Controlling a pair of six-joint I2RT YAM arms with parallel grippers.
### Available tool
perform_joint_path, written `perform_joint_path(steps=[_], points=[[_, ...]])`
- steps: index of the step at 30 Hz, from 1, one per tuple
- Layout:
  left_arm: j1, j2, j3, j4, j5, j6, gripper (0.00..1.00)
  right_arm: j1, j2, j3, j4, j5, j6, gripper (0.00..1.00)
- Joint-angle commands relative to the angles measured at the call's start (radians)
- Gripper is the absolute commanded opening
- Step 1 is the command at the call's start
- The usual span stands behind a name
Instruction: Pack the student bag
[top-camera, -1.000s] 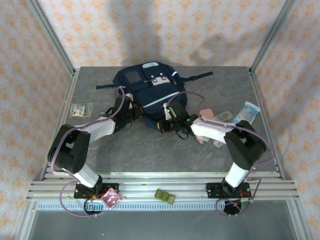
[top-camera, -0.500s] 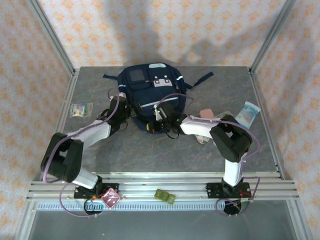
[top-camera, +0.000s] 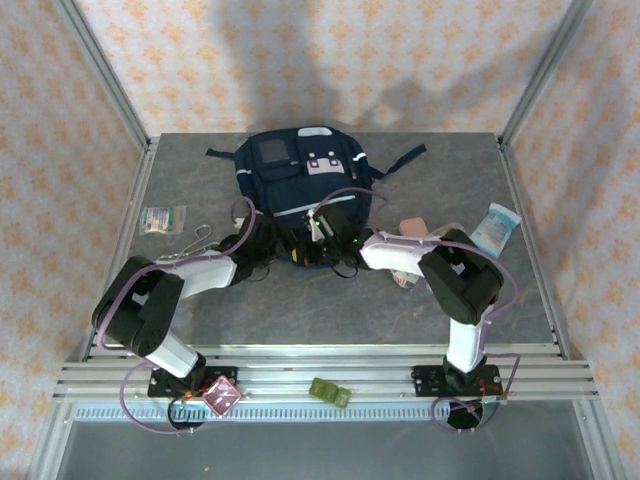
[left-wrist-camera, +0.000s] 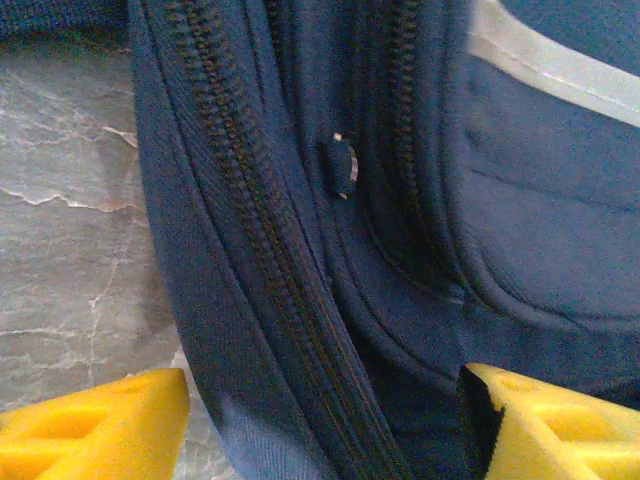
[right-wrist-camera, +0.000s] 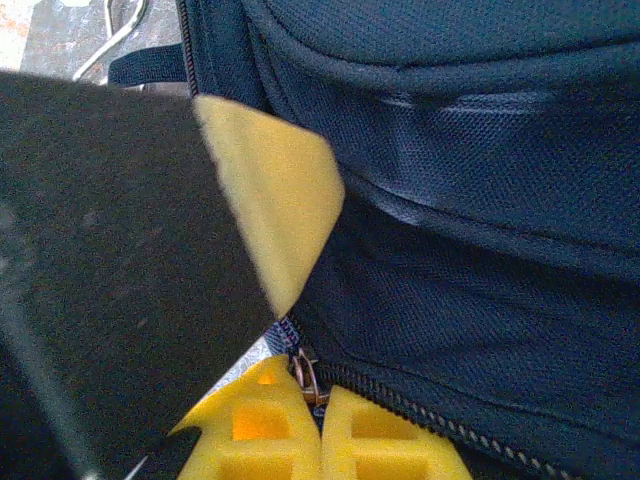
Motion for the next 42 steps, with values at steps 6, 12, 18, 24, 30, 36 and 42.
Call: perform_joint_path(steps=[6,12,18,24,30,36,42], points=[[0.001,0.084,0.054,0.068,0.006,-0.015,0.17,0.024,-0.032,-0.041,0.026,-0.051,-0.016,0.06],[0.002,0.079,0.048,0.09,0.036,-0.015,0.0,0.024,-0.021,-0.031,-0.025,0.009,-0.028,0.21],[0.001,0.068,0.04,0.089,0.044,-0.003,0.0,0.024,-0.023,-0.033,-0.04,0.031,-0.027,0.22],[0.001,0.065,0.039,0.083,0.046,0.011,0.0,0.016,-0.048,-0.035,-0.077,0.039,-0.033,0.21],[0.001,0.067,0.036,0.085,0.051,0.016,0.0,0.008,-0.083,-0.039,-0.097,0.044,-0.041,0.25],[-0.002,0.065,0.036,0.088,0.056,0.016,0.0,0.006,-0.067,-0.023,-0.117,0.034,-0.047,0.03],[-0.007,0.05,0.029,0.086,0.038,0.017,0.0,-0.011,-0.072,-0.01,-0.149,0.033,-0.04,0.0]])
